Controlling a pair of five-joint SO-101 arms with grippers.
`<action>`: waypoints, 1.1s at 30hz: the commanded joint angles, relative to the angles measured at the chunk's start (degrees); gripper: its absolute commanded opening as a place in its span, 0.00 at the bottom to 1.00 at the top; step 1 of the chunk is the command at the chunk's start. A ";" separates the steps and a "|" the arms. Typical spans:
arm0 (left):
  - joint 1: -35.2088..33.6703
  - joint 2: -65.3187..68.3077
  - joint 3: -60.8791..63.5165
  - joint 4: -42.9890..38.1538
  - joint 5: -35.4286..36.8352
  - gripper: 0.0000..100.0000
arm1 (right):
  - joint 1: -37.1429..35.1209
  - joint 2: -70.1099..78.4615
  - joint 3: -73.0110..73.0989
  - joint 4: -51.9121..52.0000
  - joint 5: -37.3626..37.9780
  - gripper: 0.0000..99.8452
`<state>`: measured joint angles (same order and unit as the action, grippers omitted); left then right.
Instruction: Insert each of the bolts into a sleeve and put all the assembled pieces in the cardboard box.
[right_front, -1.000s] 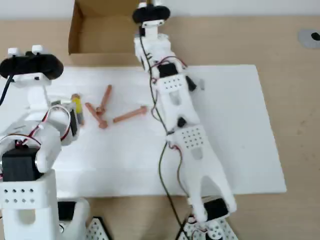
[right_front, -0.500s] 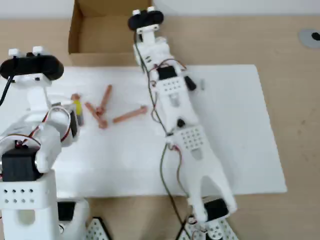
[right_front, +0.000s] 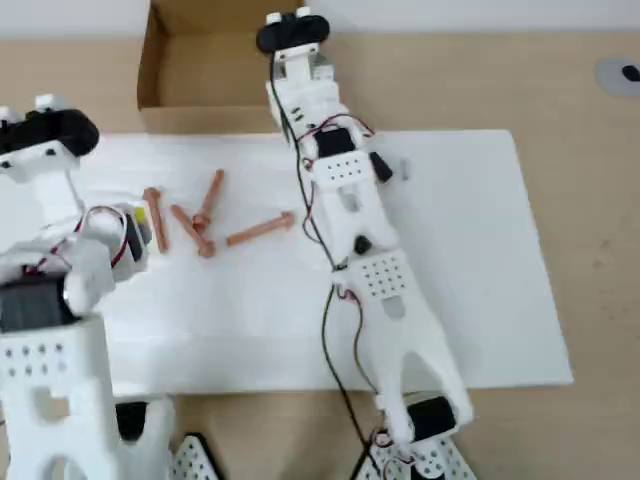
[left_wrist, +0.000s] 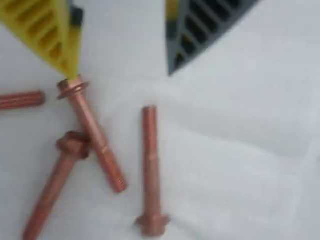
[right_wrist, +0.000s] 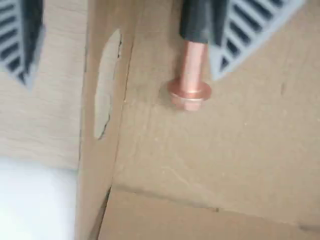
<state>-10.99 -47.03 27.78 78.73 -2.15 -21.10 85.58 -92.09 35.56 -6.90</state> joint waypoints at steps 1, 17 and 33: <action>-0.97 9.36 -5.54 0.44 0.62 0.13 | 1.10 -12.35 -3.38 3.69 -0.26 0.27; -1.58 57.63 -40.44 11.16 0.26 0.13 | 1.27 -34.24 -3.38 32.09 -6.86 0.27; -4.04 76.35 -56.44 10.99 -1.41 0.13 | 3.03 -38.02 -3.38 46.68 -6.77 0.27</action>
<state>-14.59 28.31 -23.38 89.63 -3.12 -19.78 54.02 -92.26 82.07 -13.49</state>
